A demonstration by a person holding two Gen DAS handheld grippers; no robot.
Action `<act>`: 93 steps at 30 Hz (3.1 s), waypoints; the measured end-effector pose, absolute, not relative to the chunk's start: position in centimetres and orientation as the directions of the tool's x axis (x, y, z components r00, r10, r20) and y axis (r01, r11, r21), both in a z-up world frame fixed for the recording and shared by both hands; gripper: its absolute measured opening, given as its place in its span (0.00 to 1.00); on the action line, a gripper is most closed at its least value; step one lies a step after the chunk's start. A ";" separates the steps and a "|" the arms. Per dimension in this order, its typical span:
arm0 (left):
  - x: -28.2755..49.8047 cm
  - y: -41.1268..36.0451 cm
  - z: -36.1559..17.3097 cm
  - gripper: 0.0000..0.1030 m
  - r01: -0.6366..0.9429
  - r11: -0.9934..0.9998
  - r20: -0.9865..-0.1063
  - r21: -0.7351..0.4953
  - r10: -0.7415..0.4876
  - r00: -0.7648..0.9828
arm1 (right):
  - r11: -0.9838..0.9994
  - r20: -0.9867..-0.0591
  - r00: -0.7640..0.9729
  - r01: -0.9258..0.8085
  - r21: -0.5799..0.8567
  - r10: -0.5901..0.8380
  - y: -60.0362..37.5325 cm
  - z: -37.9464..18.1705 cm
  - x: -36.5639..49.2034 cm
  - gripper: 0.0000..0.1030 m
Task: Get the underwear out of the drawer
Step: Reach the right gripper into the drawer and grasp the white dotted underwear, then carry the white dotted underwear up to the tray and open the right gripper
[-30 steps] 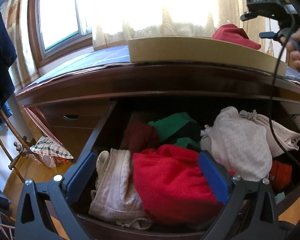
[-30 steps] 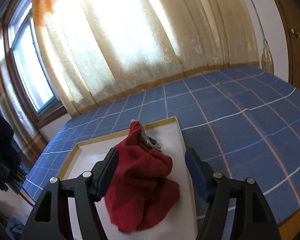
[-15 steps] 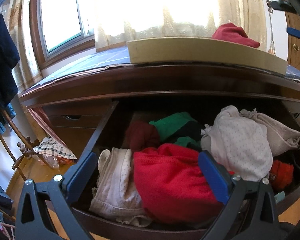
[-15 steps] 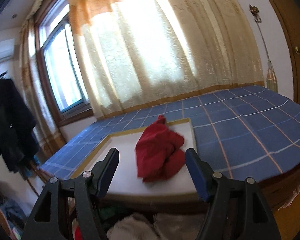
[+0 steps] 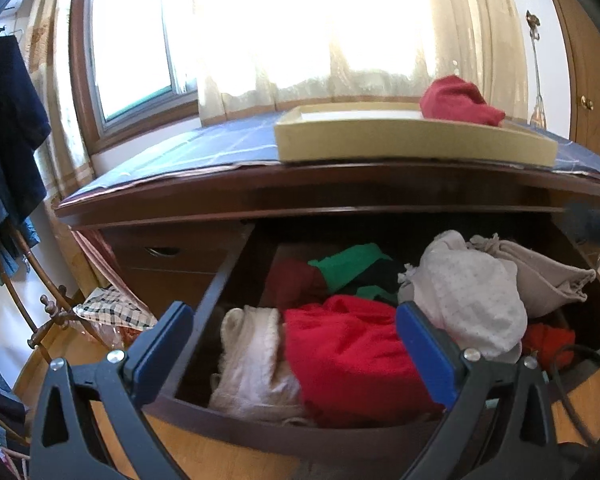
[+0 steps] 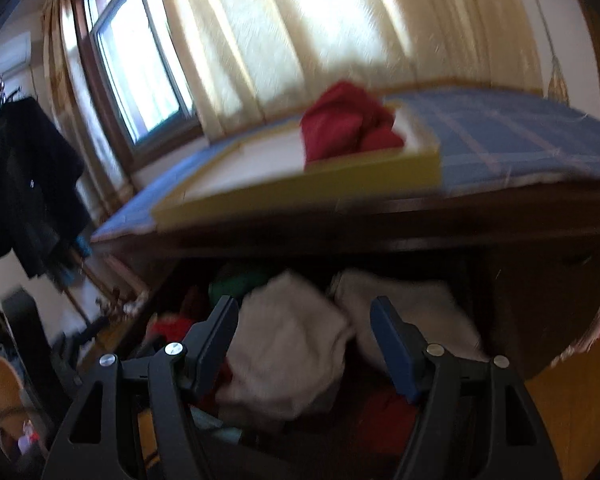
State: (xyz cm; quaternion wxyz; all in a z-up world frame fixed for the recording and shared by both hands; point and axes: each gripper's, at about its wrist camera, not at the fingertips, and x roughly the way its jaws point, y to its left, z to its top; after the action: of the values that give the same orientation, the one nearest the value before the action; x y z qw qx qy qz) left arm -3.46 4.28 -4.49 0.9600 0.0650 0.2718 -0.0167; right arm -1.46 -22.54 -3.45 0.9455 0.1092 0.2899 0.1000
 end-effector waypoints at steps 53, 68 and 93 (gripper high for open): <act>-4.3 6.9 -3.1 1.00 0.025 0.996 -0.484 0.084 0.019 0.875 | 0.889 -0.577 0.694 -0.217 0.403 0.431 -20.9 -2.8 1.0 0.16; -4.6 6.6 -2.9 1.00 0.046 0.996 -0.477 0.079 -0.003 0.879 | 0.892 -0.332 0.843 -0.324 0.315 0.423 -20.9 9.3 0.1 0.16; -3.9 7.1 -3.7 1.00 0.043 0.997 -0.498 0.068 -0.004 0.867 | 0.938 -0.500 0.816 -0.138 0.318 0.290 -20.0 2.8 16.2 0.16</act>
State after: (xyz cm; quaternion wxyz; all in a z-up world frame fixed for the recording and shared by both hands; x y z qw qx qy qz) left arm -3.92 7.07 -3.69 0.9655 0.0385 0.2572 -0.0121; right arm 16.18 -20.03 2.76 0.9433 0.1350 0.2813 0.1134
